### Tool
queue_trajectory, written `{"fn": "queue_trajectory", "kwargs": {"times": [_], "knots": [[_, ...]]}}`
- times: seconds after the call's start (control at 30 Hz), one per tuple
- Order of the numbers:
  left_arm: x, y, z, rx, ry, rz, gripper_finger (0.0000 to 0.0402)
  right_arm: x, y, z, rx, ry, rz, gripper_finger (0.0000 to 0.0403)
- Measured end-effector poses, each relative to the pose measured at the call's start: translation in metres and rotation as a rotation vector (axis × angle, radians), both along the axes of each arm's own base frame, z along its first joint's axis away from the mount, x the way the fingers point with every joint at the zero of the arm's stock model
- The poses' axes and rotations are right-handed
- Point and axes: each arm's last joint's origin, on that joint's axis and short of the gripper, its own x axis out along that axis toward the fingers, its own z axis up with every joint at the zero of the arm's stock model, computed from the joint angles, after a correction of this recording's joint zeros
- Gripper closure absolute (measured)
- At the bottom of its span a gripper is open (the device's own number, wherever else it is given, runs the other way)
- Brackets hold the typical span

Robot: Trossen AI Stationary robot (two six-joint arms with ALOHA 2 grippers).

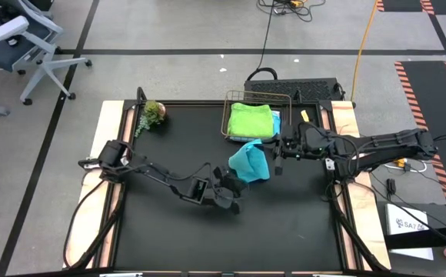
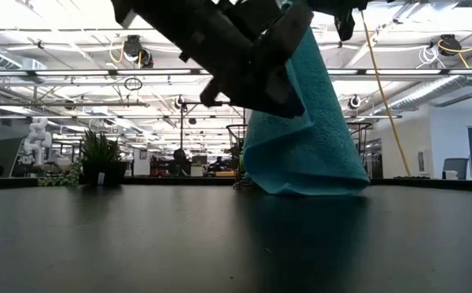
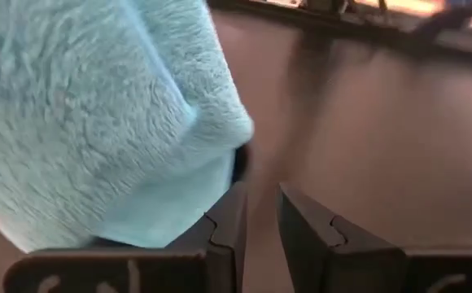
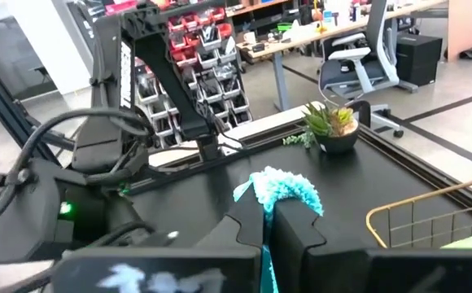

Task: Fold microfiber towels
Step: Fold the blue towel

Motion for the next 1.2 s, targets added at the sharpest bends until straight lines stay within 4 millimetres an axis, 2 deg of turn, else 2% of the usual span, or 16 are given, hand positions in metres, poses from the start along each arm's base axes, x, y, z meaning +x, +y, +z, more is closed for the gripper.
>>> {"fn": "queue_trajectory", "kwargs": {"times": [0.2,0.27,0.37,0.5,0.57,0.8,0.93,1.03,1.2], "knots": [[0.008,0.016,0.0,-0.406,-0.095,0.076,0.0329,0.0,0.0,0.0,0.0,0.002,0.001,0.0403],[0.009,0.022,0.001,-0.472,-0.108,0.089,0.0329,0.0,0.0,0.0,0.001,0.003,0.004,0.0403],[0.012,0.026,0.002,-0.462,-0.111,0.063,0.0329,0.0,0.001,0.0,-0.001,0.003,0.009,0.0403],[0.013,0.025,0.005,-0.339,-0.088,-0.056,0.0329,0.0,0.001,-0.001,-0.003,0.01,0.032,0.0403],[0.015,0.021,0.009,-0.217,-0.047,-0.156,0.0329,0.0,0.001,-0.001,-0.003,0.013,0.039,0.0403],[0.013,-0.011,0.026,0.483,0.186,-0.549,0.0329,0.0,0.002,-0.004,0.001,0.04,0.063,0.0403],[0.011,-0.018,0.033,0.796,0.319,-0.581,0.0329,-0.001,0.002,-0.007,0.009,0.068,0.061,0.0403],[0.011,-0.01,0.032,0.886,0.393,-0.536,0.0329,-0.001,0.002,-0.008,0.018,0.078,0.06,0.0403],[0.014,0.007,0.031,0.845,0.421,-0.477,0.033,-0.001,0.002,-0.007,0.027,0.074,0.059,0.0403]]}}
